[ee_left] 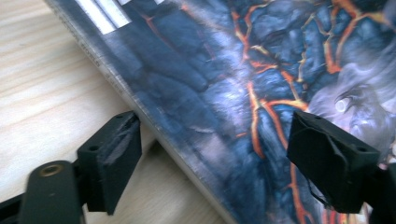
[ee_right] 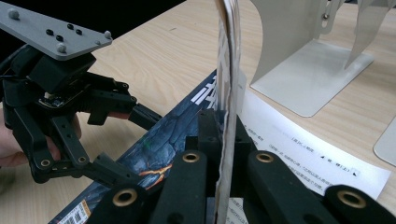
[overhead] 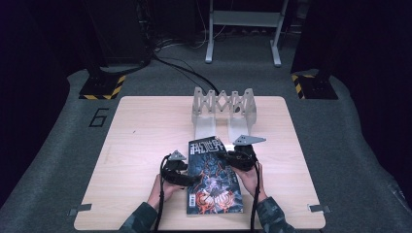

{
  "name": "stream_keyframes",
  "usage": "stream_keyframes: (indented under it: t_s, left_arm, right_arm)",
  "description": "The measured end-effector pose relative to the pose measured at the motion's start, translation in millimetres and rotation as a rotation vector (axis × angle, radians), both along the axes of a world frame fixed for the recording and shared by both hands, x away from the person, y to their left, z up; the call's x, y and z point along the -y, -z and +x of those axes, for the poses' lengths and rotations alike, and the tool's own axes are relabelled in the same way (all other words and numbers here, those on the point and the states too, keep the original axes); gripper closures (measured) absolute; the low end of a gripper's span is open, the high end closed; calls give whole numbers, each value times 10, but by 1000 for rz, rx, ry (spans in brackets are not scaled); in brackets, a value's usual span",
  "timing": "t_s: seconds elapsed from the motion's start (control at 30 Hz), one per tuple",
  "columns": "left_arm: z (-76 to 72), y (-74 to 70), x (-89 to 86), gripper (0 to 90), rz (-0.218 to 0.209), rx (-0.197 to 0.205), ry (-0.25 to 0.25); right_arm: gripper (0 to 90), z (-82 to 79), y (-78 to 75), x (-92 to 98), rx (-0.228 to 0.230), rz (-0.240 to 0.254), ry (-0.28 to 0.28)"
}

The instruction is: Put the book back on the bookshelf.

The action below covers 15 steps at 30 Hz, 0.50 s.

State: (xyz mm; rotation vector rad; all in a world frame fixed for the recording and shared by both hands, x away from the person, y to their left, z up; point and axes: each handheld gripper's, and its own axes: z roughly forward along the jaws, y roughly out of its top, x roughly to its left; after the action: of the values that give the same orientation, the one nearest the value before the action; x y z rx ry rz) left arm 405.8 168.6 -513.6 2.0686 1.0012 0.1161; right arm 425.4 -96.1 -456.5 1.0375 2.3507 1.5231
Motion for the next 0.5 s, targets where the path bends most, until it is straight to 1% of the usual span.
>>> stream_keyframes:
  t_s: [0.07, 0.1, 0.13, 0.17, 0.2, 0.27, 0.33, 0.37, 0.4, 0.43, 0.47, 0.5]
  left_arm:
    - [13, 16, 6, 206, 13, -8, -9]
    - [17, 16, 1, 226, 16, -22, -7]
    - [23, 21, -1, 232, 19, -23, -5]
    - [17, 30, 7, 236, 19, -19, -21]
    - [15, 28, 6, 245, 22, -19, -24]
    - [3, 34, 13, 261, 4, -24, -40]
    - [-2, 35, 14, 280, 10, -14, -47]
    - [-9, 35, 19, 291, 17, -7, -60]
    - [-18, 33, 28, 307, 20, -9, -71]
    - [-16, 29, 26, 316, 38, -3, -56]
    - [-28, 24, 41, 327, 58, 6, -61]
    - [-34, 22, 48, 338, 74, 15, -58]
  right_arm:
    - [887, 20, 29, 13, -13, 11, 2]
    - [887, 25, 43, 15, -15, 10, 6]
    - [887, 35, 58, 15, -19, 8, 5]
    - [887, 40, 70, 13, -26, 13, 7]
    - [888, 51, 86, 20, -26, 7, 5]
    - [887, 70, 109, 31, -39, 19, 8]
    - [887, 92, 130, 51, -55, 11, 16]
    - [886, 101, 141, 54, -62, 10, 18]
    - [886, 110, 156, 60, -76, 4, 27]
    - [885, 125, 176, 59, -86, 2, 29]
    - [883, 148, 199, 62, -90, -17, 29]
    - [881, 161, 224, 48, -112, -33, 48]
